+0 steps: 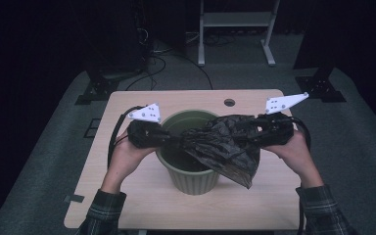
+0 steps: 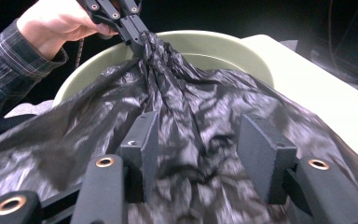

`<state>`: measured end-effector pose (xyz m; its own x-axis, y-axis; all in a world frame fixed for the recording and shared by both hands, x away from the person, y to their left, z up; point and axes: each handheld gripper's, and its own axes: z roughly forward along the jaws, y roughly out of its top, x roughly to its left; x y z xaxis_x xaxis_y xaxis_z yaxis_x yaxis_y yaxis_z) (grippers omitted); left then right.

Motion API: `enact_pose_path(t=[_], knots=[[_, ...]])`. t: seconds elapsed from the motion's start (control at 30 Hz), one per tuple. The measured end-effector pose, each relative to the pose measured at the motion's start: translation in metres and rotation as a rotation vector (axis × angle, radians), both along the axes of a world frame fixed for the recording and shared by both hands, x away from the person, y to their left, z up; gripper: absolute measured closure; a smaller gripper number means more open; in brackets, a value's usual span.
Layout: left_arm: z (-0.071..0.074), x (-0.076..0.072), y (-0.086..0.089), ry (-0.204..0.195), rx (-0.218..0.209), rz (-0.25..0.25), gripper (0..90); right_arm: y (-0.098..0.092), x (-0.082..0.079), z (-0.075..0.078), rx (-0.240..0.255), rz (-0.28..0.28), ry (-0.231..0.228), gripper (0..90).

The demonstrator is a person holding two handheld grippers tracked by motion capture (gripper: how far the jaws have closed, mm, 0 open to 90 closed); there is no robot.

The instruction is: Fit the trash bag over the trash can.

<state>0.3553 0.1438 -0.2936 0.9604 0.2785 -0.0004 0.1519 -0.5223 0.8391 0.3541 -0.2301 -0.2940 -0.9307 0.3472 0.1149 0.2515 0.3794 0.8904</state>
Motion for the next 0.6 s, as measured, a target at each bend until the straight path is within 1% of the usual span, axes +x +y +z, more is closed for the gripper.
enact_pose_path(t=[0.07,0.17,0.27,0.37,0.4,0.43,0.47,0.5,0.53,0.57,0.6], knots=[[-0.001,0.000,0.001,0.004,0.000,0.000,88.2,-0.008,-0.002,0.000,0.006,-0.017,-0.006,47.9],[-0.002,-0.001,0.000,0.003,0.000,0.008,88.2,-0.018,-0.005,-0.002,0.026,-0.023,0.014,46.4],[-0.003,-0.002,0.000,0.008,-0.007,0.003,88.1,-0.017,-0.007,-0.007,0.019,-0.016,0.024,45.5],[-0.004,-0.003,-0.001,0.007,-0.010,-0.002,88.2,-0.009,-0.005,-0.013,0.016,-0.002,0.036,46.1],[-0.004,-0.004,-0.001,0.007,-0.014,-0.003,88.1,-0.006,-0.004,-0.015,0.008,-0.001,0.041,50.9],[-0.004,-0.004,-0.001,0.008,-0.015,-0.005,88.1,-0.003,-0.004,-0.017,0.007,0.008,0.050,58.9],[-0.004,-0.004,-0.001,0.011,-0.014,-0.007,88.1,-0.001,-0.003,-0.019,0.005,0.019,0.055,63.0],[-0.004,-0.004,-0.001,0.010,-0.011,-0.006,88.1,0.000,-0.002,-0.020,0.009,0.024,0.056,75.5],[-0.004,-0.005,-0.001,0.011,-0.009,-0.010,88.2,0.000,-0.002,-0.020,0.023,0.031,0.058,82.2],[-0.004,-0.005,-0.001,0.010,-0.004,-0.015,88.2,0.000,-0.003,-0.019,0.012,0.015,0.038,87.9],[-0.004,-0.006,-0.002,0.005,0.000,-0.016,88.1,0.000,-0.003,-0.019,0.007,0.002,0.027,90.0]])
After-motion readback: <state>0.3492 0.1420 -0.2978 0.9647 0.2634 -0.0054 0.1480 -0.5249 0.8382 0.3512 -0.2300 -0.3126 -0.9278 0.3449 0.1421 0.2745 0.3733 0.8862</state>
